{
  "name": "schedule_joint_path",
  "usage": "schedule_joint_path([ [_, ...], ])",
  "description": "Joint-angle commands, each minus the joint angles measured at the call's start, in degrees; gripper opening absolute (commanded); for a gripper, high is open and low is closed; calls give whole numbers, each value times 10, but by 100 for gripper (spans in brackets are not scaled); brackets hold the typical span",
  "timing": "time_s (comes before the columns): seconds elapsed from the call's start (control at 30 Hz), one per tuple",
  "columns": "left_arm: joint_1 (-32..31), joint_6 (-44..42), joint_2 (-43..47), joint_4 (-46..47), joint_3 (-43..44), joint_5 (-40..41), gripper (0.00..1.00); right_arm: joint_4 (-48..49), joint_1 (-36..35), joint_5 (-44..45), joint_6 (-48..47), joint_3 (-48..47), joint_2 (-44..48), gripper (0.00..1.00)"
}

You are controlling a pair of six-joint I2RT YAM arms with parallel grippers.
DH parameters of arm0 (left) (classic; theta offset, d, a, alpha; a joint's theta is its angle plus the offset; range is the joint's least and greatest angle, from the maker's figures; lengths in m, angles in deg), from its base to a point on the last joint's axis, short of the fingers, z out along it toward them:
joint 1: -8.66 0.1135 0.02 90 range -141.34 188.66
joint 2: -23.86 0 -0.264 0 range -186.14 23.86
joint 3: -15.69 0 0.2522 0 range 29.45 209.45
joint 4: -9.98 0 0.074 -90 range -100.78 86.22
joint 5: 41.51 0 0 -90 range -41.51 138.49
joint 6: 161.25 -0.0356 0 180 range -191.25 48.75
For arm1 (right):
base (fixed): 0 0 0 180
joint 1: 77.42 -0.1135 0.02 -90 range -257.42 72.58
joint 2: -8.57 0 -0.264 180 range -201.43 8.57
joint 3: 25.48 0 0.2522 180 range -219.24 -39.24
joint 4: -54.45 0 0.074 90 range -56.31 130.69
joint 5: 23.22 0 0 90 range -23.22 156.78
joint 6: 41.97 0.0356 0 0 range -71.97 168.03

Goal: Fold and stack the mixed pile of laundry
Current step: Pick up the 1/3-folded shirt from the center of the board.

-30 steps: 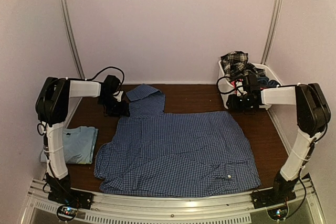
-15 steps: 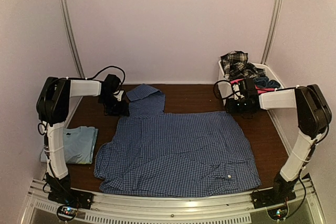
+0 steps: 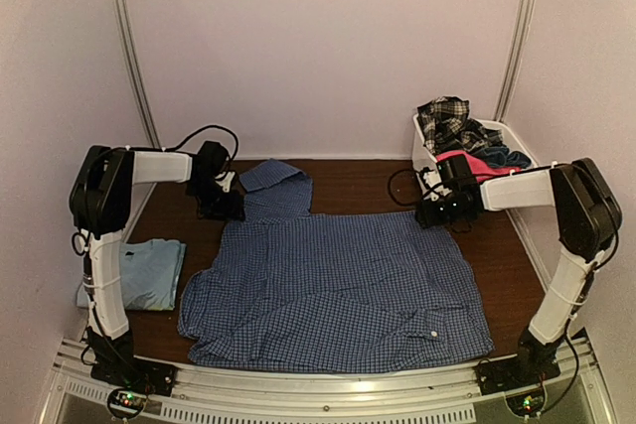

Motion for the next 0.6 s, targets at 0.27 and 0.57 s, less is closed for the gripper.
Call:
schedule_joint_path([
  [0.27,4,-39,-11,1,28,21,61,-81,-15,174,-118,-75,-65,62],
  [0.57,4,-38,-9,-6,36,21,61,-104,-15,125,-109,-119,-145,56],
])
